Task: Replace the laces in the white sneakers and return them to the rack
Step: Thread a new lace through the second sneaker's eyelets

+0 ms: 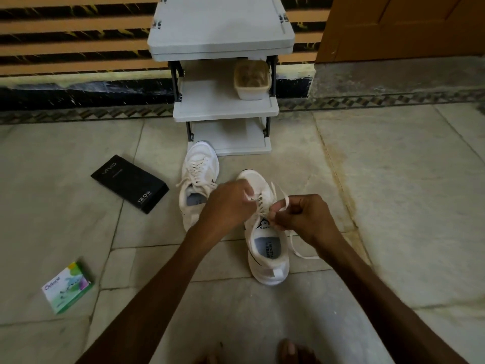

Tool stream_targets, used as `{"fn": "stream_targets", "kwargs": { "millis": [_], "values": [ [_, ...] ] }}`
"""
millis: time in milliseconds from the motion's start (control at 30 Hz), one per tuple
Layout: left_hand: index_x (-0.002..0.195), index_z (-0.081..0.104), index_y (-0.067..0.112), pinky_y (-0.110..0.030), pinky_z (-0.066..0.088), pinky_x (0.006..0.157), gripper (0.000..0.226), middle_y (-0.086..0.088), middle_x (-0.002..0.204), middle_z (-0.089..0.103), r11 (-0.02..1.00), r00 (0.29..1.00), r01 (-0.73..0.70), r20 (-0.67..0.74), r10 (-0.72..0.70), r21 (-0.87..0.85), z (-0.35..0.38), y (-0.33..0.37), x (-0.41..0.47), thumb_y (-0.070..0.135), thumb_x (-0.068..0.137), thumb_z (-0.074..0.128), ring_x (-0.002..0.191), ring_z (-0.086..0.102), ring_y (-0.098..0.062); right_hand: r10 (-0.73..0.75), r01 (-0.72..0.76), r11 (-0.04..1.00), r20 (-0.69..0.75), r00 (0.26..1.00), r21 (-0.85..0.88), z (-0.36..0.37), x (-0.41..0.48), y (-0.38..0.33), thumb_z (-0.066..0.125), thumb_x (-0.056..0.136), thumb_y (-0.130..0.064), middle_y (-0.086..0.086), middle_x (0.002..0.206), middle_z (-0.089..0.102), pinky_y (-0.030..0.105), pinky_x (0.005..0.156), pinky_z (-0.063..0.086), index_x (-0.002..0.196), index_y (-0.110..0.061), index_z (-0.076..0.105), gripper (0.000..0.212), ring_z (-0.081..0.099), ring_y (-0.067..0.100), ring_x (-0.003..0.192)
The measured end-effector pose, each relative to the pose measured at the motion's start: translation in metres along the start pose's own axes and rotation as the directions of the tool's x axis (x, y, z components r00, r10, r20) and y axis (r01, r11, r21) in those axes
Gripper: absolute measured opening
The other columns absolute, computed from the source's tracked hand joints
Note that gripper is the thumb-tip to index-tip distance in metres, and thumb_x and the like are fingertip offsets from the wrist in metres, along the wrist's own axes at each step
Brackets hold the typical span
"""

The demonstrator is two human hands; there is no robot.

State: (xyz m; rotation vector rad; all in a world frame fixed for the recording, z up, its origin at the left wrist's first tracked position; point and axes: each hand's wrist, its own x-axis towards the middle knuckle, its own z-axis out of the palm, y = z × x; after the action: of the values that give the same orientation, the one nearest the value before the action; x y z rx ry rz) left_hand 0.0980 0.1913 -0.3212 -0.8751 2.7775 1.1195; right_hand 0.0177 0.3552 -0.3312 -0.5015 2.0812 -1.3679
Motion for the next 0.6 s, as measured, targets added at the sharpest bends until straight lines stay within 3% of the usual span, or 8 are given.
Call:
{"fn": "stream_targets", "kwargs": {
  "millis": [100, 200, 300, 367, 467, 533, 600],
  "values": [
    [0.082, 0.068, 0.022, -0.024, 0.05, 0.068, 0.012, 0.007, 0.078, 0.07, 0.998, 0.998, 0.008, 0.055, -0.011, 0.056, 0.013, -0.013, -0.014, 0.033, 0.077, 0.072, 0.077, 0.065, -0.011, -0.06, 0.048, 0.988, -0.077, 0.995, -0.148, 0.011, -0.005, 0.01, 0.081, 0.075, -0.011, -0.004, 0.073, 0.074, 0.021, 0.067, 0.058, 0.08, -0.016, 0.076, 0.009, 0.07, 0.005, 0.068],
    [0.08, 0.069, 0.022, -0.025, 0.051, 0.068, 0.014, 0.008, 0.074, 0.07, 0.999, 0.999, -0.045, -0.021, 0.045, -0.006, 0.025, -0.02, -0.022, 0.034, 0.074, 0.071, 0.072, 0.066, -0.011, -0.13, 0.098, 0.971, -0.137, 0.982, -0.218, 0.023, -0.011, 0.015, 0.081, 0.074, -0.012, -0.008, 0.068, 0.071, 0.015, 0.063, 0.055, 0.074, -0.015, 0.074, 0.008, 0.067, 0.0, 0.064],
    [0.078, 0.069, 0.023, -0.025, 0.052, 0.07, 0.007, 0.006, 0.072, 0.07, 0.99, 0.999, 0.022, -0.034, -0.027, -0.139, 0.03, -0.023, -0.024, 0.022, 0.074, 0.075, 0.069, 0.066, -0.01, -0.21, 0.148, 0.954, -0.228, 0.951, -0.262, 0.03, -0.012, 0.018, 0.081, 0.075, -0.015, -0.011, 0.067, 0.069, 0.017, 0.061, 0.054, 0.073, -0.019, 0.072, 0.01, 0.065, 0.001, 0.063],
    [0.085, 0.072, 0.015, -0.028, 0.057, 0.072, 0.008, -0.002, 0.079, 0.073, 0.96, 0.995, 0.1, 0.019, -0.099, -0.26, 0.029, -0.027, -0.022, 0.016, 0.078, 0.075, 0.07, 0.069, -0.013, -0.239, 0.151, 0.945, -0.298, 0.924, -0.291, 0.034, -0.013, 0.02, 0.081, 0.075, -0.021, -0.011, 0.069, 0.067, 0.011, 0.063, 0.048, 0.075, -0.022, 0.07, 0.011, 0.063, 0.002, 0.065],
    [0.095, 0.072, 0.004, -0.035, 0.061, 0.075, 0.012, -0.016, 0.089, 0.072, 0.82, 0.967, 0.253, 0.163, -0.196, -0.514, 0.026, -0.034, -0.02, 0.005, 0.084, 0.07, 0.078, 0.072, -0.023, -0.253, 0.159, 0.945, -0.327, 0.911, -0.287, 0.039, -0.012, 0.019, 0.08, 0.076, -0.018, -0.011, 0.065, 0.063, 0.002, 0.061, 0.039, 0.073, -0.022, 0.068, 0.013, 0.06, 0.002, 0.064],
    [0.101, 0.07, -0.001, -0.032, 0.06, 0.076, 0.016, -0.02, 0.096, 0.072, 0.741, 0.953, 0.299, 0.234, -0.194, -0.602, 0.023, -0.037, -0.02, 0.002, 0.085, 0.069, 0.085, 0.071, -0.025, -0.277, 0.18, 0.935, -0.311, 0.909, -0.304, 0.045, -0.01, 0.017, 0.078, 0.076, -0.015, -0.013, 0.063, 0.06, 0.006, 0.061, 0.04, 0.072, -0.021, 0.067, 0.013, 0.059, 0.003, 0.063],
    [0.102, 0.07, -0.002, -0.027, 0.06, 0.074, 0.017, -0.017, 0.094, 0.073, 0.715, 0.949, 0.304, 0.265, -0.17, -0.63, 0.021, -0.038, -0.02, 0.002, 0.086, 0.068, 0.084, 0.071, -0.021, -0.299, 0.197, 0.925, -0.299, 0.906, -0.325, 0.051, -0.006, 0.016, 0.077, 0.074, -0.016, -0.01, 0.066, 0.062, 0.02, 0.065, 0.049, 0.073, -0.02, 0.065, 0.013, 0.06, 0.006, 0.065]
  ]
}}
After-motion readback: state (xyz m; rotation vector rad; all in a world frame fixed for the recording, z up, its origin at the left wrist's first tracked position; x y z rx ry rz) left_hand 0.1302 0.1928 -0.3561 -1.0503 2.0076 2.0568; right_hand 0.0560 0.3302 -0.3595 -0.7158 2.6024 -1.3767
